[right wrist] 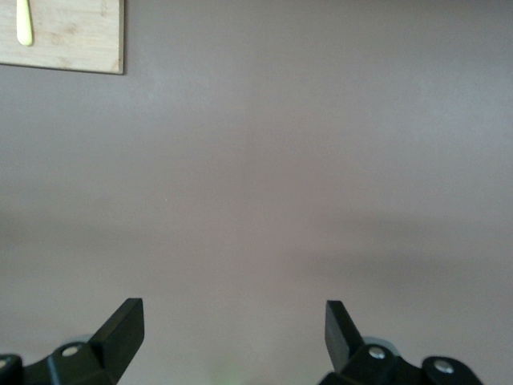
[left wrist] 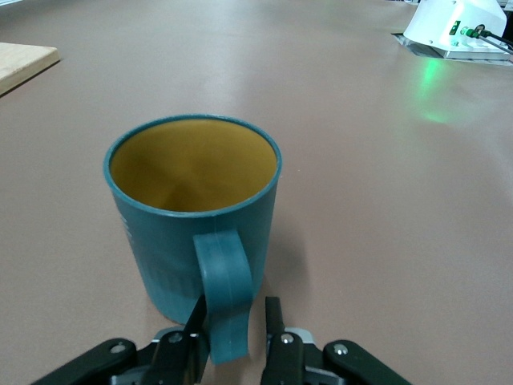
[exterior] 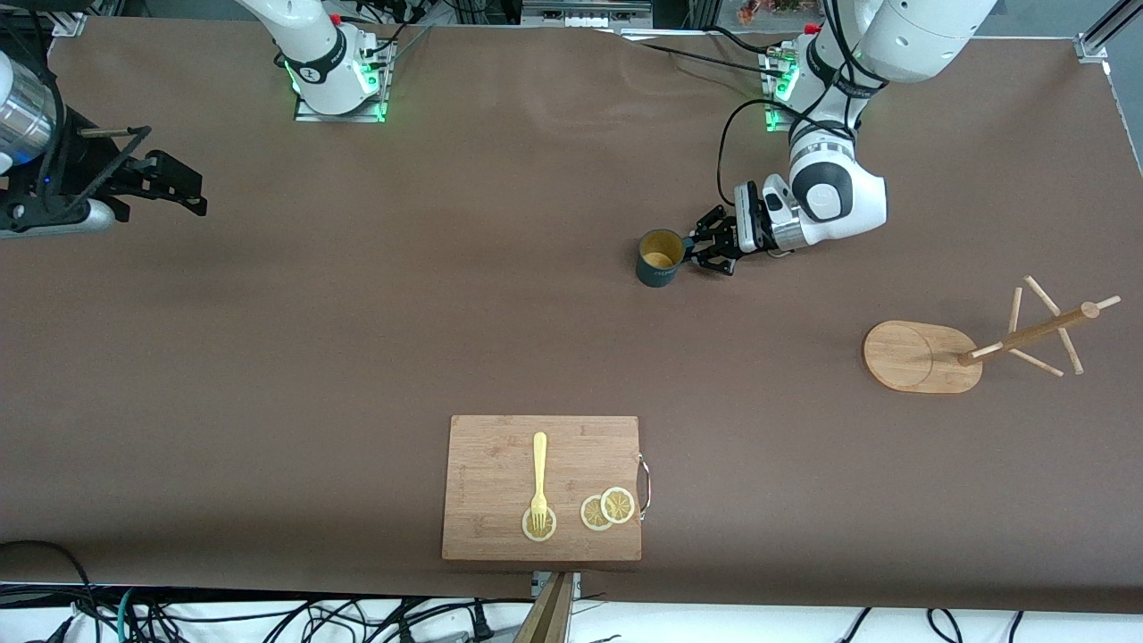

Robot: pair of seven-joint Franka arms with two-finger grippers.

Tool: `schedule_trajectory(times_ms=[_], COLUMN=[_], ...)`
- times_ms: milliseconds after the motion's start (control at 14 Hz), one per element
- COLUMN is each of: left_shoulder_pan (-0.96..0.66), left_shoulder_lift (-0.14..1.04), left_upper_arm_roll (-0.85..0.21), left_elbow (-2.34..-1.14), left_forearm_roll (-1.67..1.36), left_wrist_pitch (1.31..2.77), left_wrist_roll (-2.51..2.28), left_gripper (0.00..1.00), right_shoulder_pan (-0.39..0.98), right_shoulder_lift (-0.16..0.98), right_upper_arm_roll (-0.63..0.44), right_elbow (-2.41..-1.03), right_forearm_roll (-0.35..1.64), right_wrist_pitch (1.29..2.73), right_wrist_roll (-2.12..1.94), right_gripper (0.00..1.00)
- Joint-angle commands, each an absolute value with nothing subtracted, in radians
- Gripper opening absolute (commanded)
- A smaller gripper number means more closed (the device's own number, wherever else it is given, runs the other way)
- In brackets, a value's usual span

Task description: Pass cup and hang on rack

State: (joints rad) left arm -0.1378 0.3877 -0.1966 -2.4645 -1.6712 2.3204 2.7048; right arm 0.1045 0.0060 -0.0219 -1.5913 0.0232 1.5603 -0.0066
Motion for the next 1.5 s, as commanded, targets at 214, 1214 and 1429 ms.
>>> schedule_trajectory(times_ms=[214, 1214, 1429], left_shoulder_pan=[-0.13, 0.11, 0.204], left_shoulder_lift=[0.393, 0.151, 0.114], left_upper_arm_roll=[-0.196, -0.186, -0.16], left_elbow=[-2.459, -2.438, -2.436], left_forearm_roll=[-1.71, -1.361, -1.299], left_wrist_pitch=[2.321, 2.206, 2.117], left_wrist_roll=[2.76, 1.916, 1.639], left_gripper=[0.0, 0.0, 0.0], right_shoulder_pan=[0.107, 0.107, 0.107], right_shoulder_lift=[0.029, 0.035, 0.035], right_upper_arm_roll=[0.002, 0.003, 0.002], right_elbow=[-1.588, -1.588, -1.589], right_forearm_roll=[-0.008, -0.003, -0.003], right_wrist_pitch=[1.583, 1.582, 1.58], right_wrist_roll=[-0.02, -0.02, -0.02], right_gripper=[1.0, 1.0, 1.0])
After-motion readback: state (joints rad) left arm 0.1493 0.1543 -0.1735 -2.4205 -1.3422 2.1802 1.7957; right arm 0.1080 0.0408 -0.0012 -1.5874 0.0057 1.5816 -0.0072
